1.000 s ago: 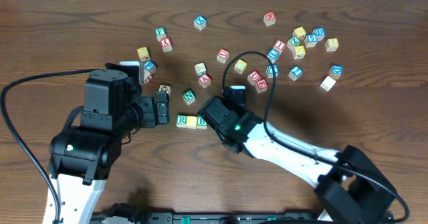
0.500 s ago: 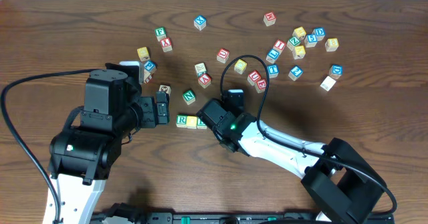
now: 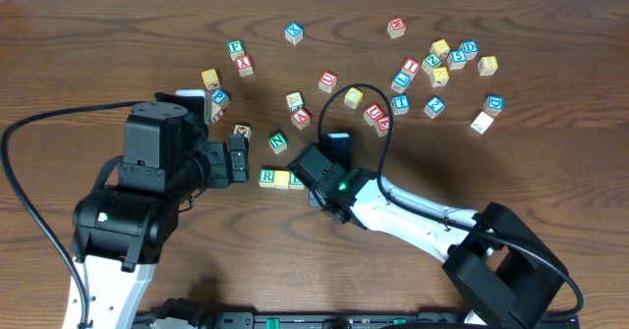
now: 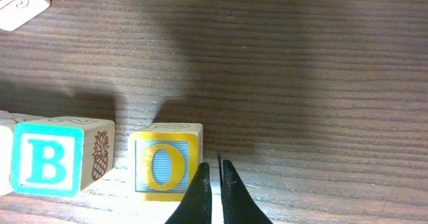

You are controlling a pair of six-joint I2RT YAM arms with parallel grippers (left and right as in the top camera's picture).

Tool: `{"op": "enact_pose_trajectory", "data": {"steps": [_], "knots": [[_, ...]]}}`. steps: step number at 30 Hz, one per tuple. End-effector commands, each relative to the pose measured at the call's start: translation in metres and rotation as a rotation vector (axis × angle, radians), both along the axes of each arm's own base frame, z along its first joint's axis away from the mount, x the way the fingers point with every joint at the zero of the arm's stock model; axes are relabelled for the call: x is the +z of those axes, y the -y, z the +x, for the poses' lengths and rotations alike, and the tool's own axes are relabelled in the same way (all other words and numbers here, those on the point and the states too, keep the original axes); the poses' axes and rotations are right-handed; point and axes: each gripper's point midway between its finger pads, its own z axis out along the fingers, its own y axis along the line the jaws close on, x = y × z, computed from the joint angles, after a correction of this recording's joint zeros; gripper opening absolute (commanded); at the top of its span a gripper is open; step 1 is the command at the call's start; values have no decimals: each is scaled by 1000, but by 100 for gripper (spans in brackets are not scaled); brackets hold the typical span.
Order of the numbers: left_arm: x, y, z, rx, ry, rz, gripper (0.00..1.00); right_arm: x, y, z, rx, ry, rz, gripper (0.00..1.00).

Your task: Spell out ROBOT

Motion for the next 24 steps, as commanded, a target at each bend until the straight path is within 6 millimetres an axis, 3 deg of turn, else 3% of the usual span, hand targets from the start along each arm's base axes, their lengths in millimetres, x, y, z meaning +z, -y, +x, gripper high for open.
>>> {"op": "enact_pose_trajectory", "data": {"steps": [1, 24], "knots": [[8, 0, 1, -7, 20, -2, 98, 0, -5, -2, 43, -1, -6, 2], [8, 0, 1, -7, 20, -2, 98, 3, -17, 3, 74, 20, 33, 5]]}}
